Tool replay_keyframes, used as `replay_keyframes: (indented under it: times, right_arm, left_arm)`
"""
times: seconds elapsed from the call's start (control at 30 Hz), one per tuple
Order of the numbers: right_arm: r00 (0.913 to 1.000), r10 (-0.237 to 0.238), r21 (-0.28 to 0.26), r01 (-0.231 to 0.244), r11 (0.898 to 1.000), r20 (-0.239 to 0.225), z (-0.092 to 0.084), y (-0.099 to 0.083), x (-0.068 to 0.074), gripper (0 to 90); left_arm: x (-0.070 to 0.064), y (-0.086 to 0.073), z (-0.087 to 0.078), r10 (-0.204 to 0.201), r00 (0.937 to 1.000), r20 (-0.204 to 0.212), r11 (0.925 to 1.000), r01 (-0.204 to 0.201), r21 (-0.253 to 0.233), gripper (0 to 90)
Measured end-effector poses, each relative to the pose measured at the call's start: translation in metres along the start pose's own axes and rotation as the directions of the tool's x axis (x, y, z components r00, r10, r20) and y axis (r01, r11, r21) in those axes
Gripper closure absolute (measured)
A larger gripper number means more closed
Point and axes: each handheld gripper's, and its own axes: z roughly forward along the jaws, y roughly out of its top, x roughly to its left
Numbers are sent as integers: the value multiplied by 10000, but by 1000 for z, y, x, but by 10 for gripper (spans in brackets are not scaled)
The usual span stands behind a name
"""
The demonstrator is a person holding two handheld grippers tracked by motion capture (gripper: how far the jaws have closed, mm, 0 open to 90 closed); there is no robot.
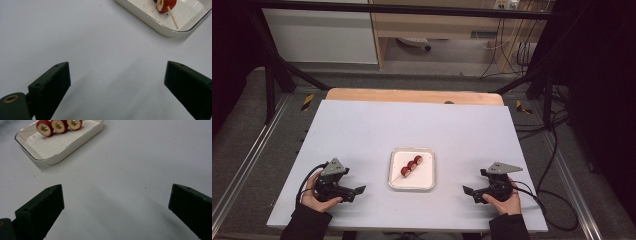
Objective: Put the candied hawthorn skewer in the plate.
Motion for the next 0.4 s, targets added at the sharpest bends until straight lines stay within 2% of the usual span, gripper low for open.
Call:
replay_keyframes:
  times: [0.4]
  right_arm:
    - [10000,21,54,-21,10000,-35,0,0,1,6]
  left_arm:
    - [-1,-2,1,134,9999,-3,9999,-134,-8,68]
